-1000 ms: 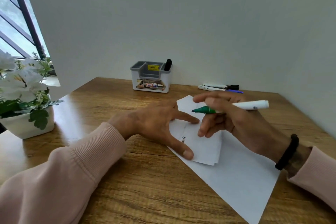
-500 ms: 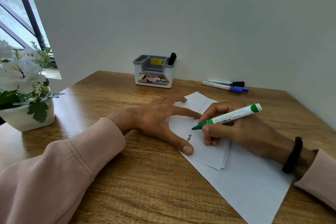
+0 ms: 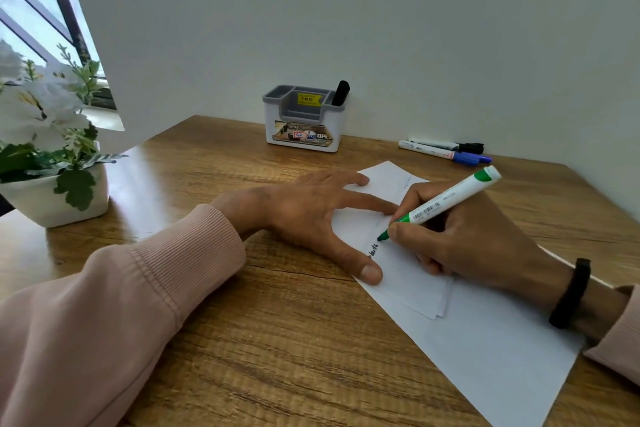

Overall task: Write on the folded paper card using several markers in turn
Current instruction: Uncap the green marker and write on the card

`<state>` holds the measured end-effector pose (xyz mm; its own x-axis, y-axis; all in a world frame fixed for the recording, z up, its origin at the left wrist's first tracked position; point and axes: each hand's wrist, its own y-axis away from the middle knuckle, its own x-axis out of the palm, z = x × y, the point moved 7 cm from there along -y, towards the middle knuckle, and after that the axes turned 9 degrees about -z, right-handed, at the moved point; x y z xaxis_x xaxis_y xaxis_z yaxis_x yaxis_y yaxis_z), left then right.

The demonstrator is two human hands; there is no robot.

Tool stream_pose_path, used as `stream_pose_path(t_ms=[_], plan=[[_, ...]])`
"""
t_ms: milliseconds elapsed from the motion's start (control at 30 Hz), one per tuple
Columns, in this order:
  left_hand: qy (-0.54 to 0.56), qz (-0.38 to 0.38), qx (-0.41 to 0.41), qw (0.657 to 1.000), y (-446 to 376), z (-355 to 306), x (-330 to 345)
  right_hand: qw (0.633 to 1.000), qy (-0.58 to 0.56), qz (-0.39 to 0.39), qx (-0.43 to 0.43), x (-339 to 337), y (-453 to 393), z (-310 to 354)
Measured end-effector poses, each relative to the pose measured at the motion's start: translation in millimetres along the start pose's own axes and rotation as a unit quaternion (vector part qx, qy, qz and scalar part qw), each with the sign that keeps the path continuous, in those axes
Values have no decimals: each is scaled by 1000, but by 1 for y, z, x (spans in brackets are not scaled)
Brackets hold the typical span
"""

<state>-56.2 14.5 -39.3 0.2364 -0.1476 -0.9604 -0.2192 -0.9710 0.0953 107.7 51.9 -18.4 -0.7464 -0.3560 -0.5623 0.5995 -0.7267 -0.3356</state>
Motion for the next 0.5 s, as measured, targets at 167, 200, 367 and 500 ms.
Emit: stream_pose_path(t_ms=[167,200,367,500], plan=[[-5,-1,1,1000,0,0,0,1000,5,1,4,1,0,1],[-3,0,0,1000,0,0,0,1000,8,4,7,2,0,1],[-1,1,1,1000,0,-2,0,1000,10,9,16,1,-1,-1],[0,-1,3,1000,1,-2,-2,1000,12,9,13,1,-1,0]])
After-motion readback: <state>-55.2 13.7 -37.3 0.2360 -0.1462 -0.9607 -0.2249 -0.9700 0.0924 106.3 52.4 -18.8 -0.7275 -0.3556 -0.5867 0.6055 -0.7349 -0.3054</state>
